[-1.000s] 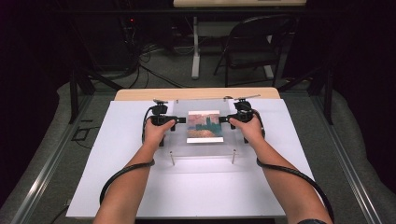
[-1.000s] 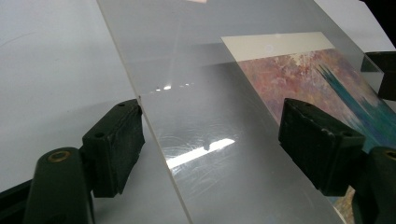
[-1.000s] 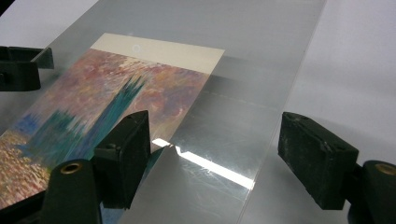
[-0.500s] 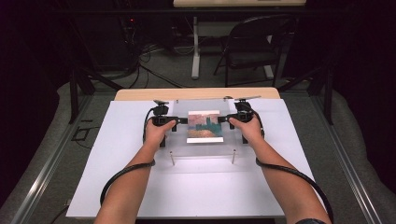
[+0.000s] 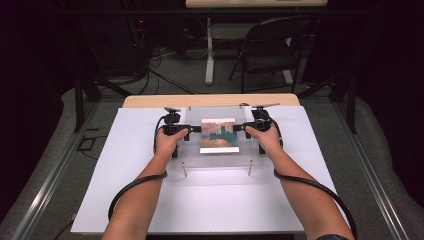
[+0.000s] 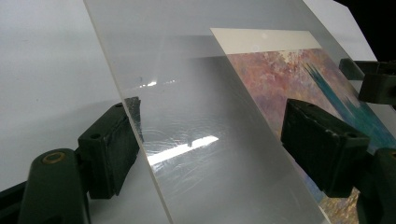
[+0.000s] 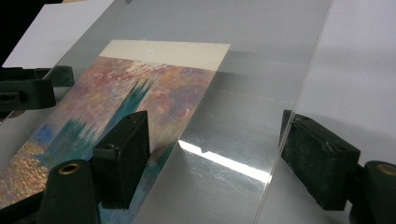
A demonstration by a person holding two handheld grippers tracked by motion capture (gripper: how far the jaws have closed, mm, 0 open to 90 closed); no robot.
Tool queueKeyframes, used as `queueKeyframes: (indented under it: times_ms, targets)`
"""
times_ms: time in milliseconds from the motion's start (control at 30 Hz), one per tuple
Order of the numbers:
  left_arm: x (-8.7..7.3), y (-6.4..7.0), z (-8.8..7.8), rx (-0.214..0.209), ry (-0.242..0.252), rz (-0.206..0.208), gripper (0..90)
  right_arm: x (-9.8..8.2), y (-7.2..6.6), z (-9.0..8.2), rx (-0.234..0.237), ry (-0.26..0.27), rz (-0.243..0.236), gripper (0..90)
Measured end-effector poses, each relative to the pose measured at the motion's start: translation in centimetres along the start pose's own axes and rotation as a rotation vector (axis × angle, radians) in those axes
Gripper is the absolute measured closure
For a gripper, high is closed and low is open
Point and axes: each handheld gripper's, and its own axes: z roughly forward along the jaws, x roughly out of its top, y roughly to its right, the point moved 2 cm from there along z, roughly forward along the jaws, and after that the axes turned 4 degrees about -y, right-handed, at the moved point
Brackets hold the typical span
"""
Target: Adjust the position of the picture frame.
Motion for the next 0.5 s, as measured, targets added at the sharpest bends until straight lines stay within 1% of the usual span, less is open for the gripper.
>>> queueKeyframes:
  times_ms: [100, 233, 333, 367, 400, 500]
  targets:
    - [0.00, -0.06, 0.01, -0.004, 0.001, -0.004, 20.8, 0.04, 0.01, -0.01, 0.000, 0.000, 0.000, 24.7]
    - [0.00, 0.00, 0.17, 0.000, 0.017, -0.025, 21.5, 0.06, 0.01, -0.01, -0.001, 0.001, 0.000, 25.0]
    - [0.01, -0.02, 0.22, -0.001, 0.016, -0.031, 21.6, 0.02, -0.03, 0.01, -0.003, 0.009, 0.008, 25.2]
    - [0.01, -0.02, 0.24, -0.001, 0.017, -0.033, 21.7, 0.02, -0.06, 0.02, -0.005, 0.009, 0.011, 25.2]
    - [0.00, -0.02, 0.26, -0.001, 0.019, -0.034, 21.7, 0.03, -0.06, -0.04, -0.009, -0.002, 0.010, 25.2]
    - [-0.04, -0.06, 0.29, -0.005, 0.023, -0.037, 22.0, 0.09, -0.02, 0.05, -0.009, 0.005, 0.010, 25.4]
